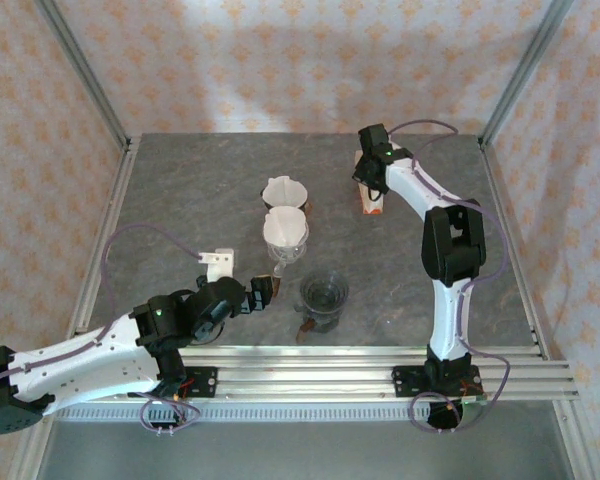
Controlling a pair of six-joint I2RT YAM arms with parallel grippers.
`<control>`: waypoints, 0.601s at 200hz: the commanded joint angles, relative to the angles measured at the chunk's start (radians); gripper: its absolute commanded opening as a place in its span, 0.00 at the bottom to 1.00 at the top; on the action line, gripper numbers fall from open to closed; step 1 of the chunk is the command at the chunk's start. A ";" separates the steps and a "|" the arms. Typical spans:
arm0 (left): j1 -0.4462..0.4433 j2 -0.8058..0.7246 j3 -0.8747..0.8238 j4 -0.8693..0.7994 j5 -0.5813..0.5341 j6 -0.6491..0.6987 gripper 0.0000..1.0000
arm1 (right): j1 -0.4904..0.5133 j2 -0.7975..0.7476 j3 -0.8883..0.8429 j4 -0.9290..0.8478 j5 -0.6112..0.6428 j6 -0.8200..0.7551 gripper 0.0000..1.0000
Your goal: Place the coffee filter in the dripper
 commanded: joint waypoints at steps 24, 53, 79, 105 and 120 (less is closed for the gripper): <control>0.011 -0.009 -0.002 0.006 -0.025 0.004 0.99 | 0.005 -0.079 -0.044 -0.006 0.038 -0.049 0.00; 0.012 -0.011 0.010 -0.005 -0.017 -0.011 0.99 | 0.025 -0.224 -0.171 0.023 0.072 -0.063 0.00; 0.013 -0.022 0.005 -0.006 -0.015 -0.030 0.99 | 0.039 -0.405 -0.336 0.050 0.092 -0.049 0.00; 0.015 -0.036 0.008 -0.013 -0.017 -0.049 0.99 | 0.057 -0.632 -0.497 0.046 0.099 -0.036 0.00; 0.016 -0.044 0.015 -0.030 -0.012 -0.059 0.99 | 0.072 -0.770 -0.562 -0.002 0.082 -0.034 0.00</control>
